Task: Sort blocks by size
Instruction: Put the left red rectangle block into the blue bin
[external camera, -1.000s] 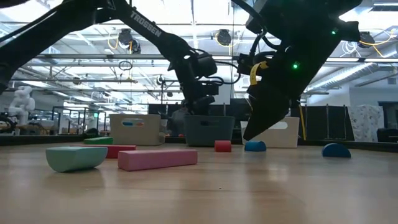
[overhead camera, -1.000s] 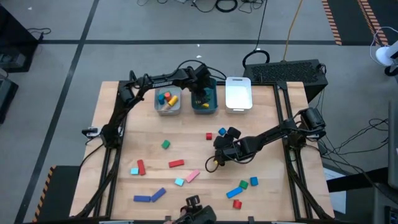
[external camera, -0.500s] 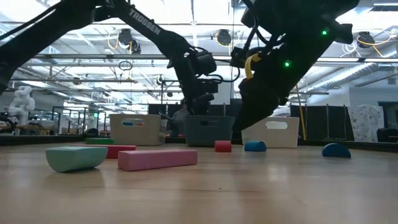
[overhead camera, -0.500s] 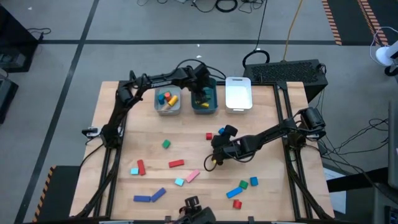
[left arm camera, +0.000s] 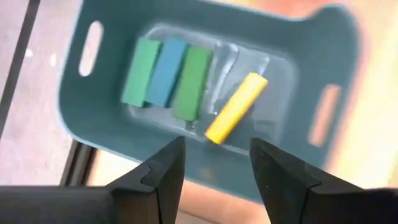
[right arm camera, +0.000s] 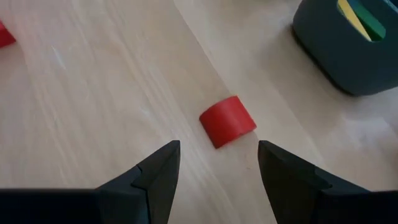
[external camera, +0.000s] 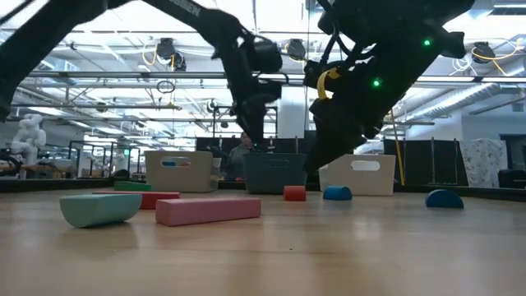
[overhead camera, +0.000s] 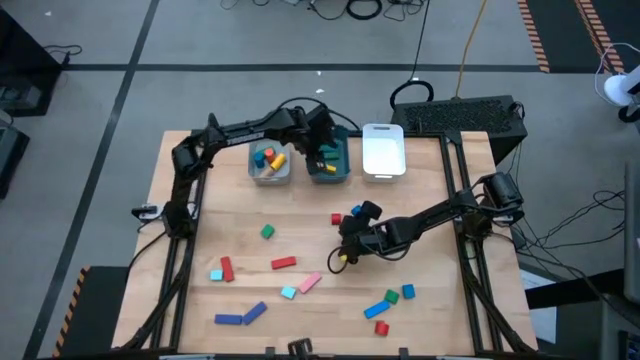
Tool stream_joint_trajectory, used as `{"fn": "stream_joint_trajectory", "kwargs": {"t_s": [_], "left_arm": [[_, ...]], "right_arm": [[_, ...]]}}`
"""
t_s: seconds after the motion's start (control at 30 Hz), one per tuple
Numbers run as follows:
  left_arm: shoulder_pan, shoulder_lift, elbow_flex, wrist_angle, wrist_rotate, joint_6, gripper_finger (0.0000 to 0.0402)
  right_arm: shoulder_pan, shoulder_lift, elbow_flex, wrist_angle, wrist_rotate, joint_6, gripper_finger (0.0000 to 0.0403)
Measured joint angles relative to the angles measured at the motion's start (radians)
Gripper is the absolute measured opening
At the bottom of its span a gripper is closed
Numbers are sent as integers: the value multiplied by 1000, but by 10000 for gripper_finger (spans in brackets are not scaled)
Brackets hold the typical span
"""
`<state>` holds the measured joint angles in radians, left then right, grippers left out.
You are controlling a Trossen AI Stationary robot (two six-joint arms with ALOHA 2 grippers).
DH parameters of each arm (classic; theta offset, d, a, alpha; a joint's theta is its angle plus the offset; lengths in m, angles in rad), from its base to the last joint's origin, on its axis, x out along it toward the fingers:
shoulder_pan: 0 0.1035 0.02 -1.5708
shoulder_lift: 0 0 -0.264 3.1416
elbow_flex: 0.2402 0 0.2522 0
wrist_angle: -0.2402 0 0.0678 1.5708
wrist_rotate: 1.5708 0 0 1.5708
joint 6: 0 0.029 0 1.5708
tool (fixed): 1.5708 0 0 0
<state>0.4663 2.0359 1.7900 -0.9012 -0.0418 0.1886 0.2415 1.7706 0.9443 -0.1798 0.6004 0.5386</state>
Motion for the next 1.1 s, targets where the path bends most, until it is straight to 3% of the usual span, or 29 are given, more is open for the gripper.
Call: {"fn": "stream_joint_trajectory", "kwargs": {"t_s": [0.33, 0.6, 0.77, 1.1], "left_arm": [[-131, -208, -161, 4, -2, -54, 183], [-285, -454, -467, 40, -86, -232, 183], [-417, -581, -650, 51, -119, -440, 183], [-683, -632, -786, -57, -80, -662, 183]], "right_arm": [[3, 0, 0, 114, -113, -70, 201], [2, 0, 0, 248, -192, -113, 201], [9, 0, 0, 260, -188, -114, 201], [9, 0, 0, 265, -184, -117, 201]]}}
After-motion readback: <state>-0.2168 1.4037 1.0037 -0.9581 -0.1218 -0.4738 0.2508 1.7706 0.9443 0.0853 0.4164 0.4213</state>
